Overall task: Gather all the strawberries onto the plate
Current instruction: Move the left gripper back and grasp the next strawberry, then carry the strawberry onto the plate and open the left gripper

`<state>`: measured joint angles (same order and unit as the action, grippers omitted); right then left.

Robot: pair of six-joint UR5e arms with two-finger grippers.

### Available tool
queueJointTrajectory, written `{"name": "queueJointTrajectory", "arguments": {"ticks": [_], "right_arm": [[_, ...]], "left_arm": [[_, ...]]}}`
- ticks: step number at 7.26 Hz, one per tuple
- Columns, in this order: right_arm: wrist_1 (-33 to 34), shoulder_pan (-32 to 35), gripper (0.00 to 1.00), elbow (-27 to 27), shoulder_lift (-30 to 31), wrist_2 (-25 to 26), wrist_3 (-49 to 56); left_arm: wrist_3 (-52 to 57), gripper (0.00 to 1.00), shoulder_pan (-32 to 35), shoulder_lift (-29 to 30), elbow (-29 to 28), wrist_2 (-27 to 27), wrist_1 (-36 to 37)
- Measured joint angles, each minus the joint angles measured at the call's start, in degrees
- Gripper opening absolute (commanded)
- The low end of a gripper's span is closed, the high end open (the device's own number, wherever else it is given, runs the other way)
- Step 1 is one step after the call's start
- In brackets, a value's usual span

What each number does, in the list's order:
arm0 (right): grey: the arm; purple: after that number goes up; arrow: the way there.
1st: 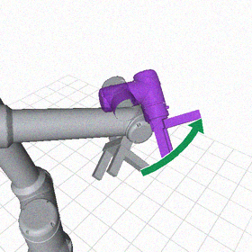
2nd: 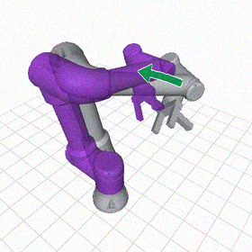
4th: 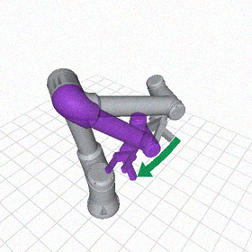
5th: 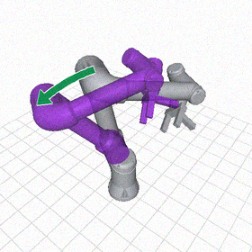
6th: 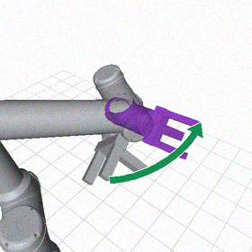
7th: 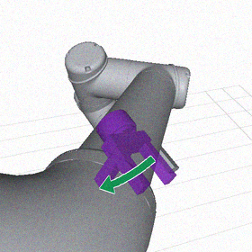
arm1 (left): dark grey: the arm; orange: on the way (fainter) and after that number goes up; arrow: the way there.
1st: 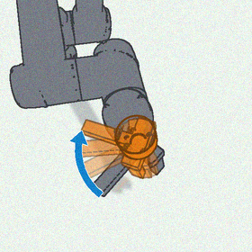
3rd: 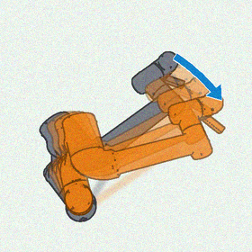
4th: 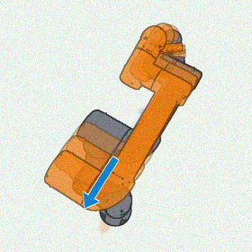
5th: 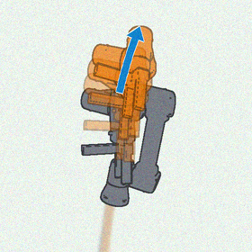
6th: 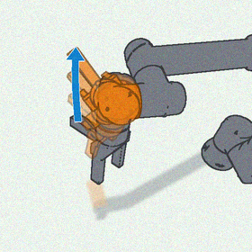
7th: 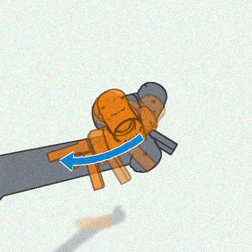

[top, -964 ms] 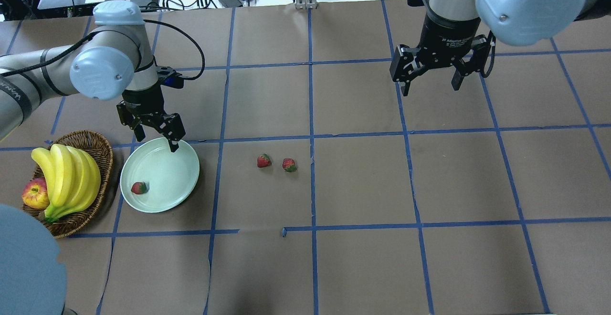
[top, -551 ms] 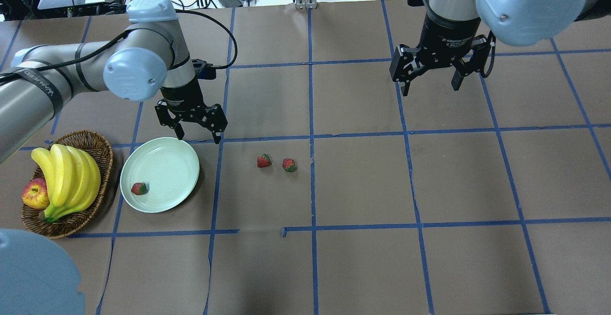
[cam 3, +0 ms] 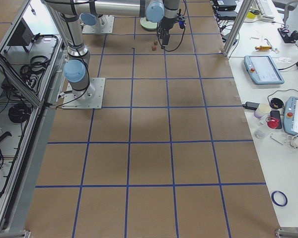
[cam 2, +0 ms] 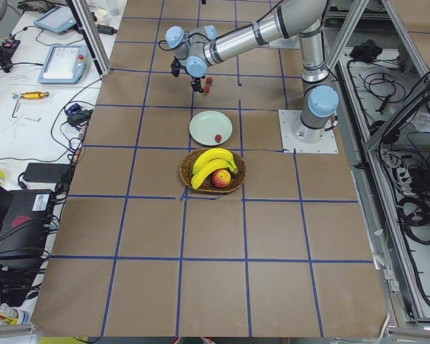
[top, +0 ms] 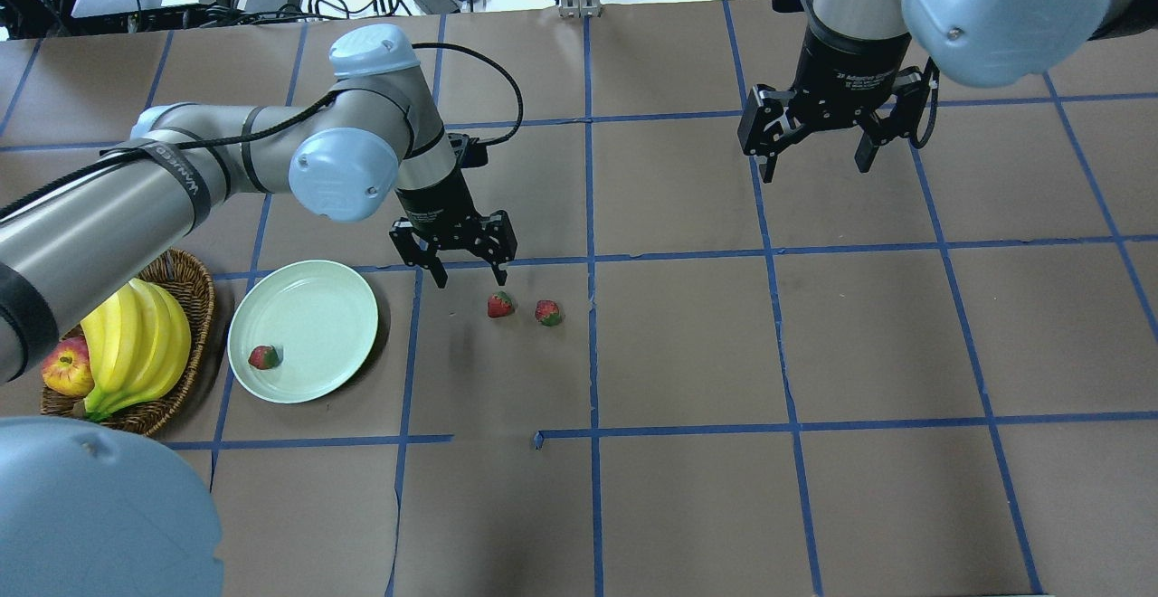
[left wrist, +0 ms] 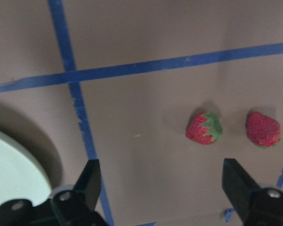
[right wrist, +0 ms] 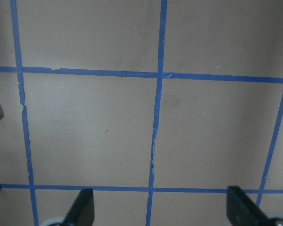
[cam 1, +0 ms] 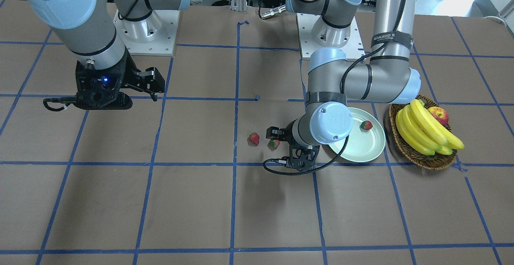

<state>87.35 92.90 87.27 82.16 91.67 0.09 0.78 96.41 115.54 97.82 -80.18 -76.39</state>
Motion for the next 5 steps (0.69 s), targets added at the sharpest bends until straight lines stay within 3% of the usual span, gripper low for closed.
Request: {"name": "queueJointTrajectory", "arguments": {"ticks": [1, 3, 5], "right_arm": [[0.0, 0.0, 1.00, 0.0, 0.0, 0.0, 0.0], [0.0, 0.0, 1.00, 0.0, -0.1, 0.0, 0.0], [0.0, 0.0, 1.00, 0.0, -0.1, 0.0, 0.0]], "left_arm": [[-0.3, 0.78, 0.8, 1.0, 0.9, 0.6, 1.3], [-0.4, 0.54, 1.3, 2.4, 1.6, 0.8, 2.8], [-0.4, 0.00, 1.7, 3.5, 1.7, 0.8, 4.0]]}}
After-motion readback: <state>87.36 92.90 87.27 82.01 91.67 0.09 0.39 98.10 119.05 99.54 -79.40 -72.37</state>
